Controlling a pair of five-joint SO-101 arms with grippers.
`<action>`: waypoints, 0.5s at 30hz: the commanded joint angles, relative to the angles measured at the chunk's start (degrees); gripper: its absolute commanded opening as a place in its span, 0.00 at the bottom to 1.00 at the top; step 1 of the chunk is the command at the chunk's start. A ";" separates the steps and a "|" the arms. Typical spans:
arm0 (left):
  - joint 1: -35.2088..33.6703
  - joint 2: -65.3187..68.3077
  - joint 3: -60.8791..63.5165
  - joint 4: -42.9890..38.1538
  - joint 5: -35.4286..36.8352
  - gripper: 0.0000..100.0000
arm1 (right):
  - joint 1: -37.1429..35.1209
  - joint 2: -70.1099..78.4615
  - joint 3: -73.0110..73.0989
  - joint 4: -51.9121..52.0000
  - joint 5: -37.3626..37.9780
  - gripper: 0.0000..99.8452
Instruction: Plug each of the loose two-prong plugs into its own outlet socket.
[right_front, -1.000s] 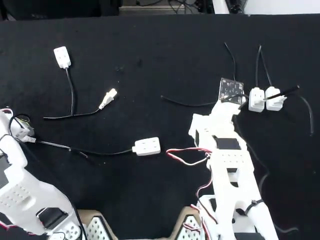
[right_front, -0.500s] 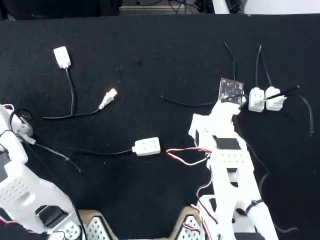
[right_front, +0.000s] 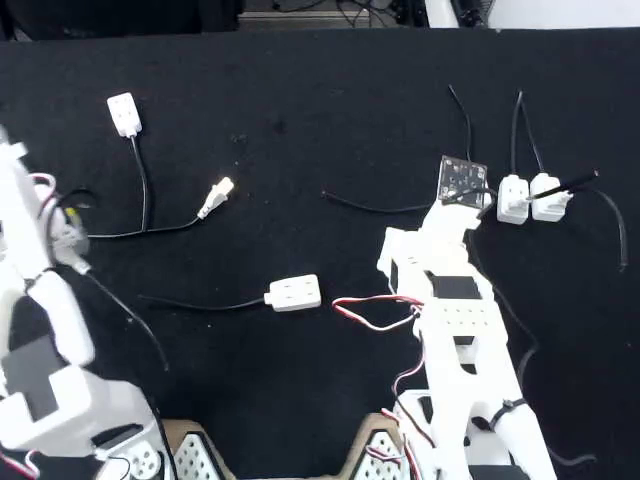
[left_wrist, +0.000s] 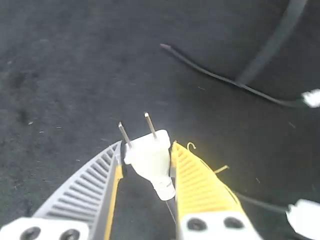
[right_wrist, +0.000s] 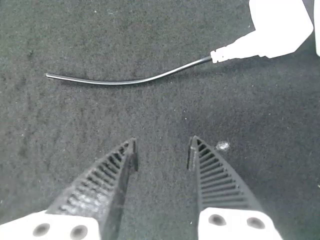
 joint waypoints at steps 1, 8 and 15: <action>10.51 -6.42 -2.86 3.87 -2.64 0.03 | 0.97 -1.89 -3.21 -0.44 -0.44 0.17; 37.49 -9.05 3.91 2.73 -7.47 0.03 | 1.14 -1.89 -3.21 -0.35 -0.44 0.17; 54.55 -8.53 11.21 -8.00 -10.20 0.03 | 1.23 -1.89 -3.21 -0.35 -0.44 0.17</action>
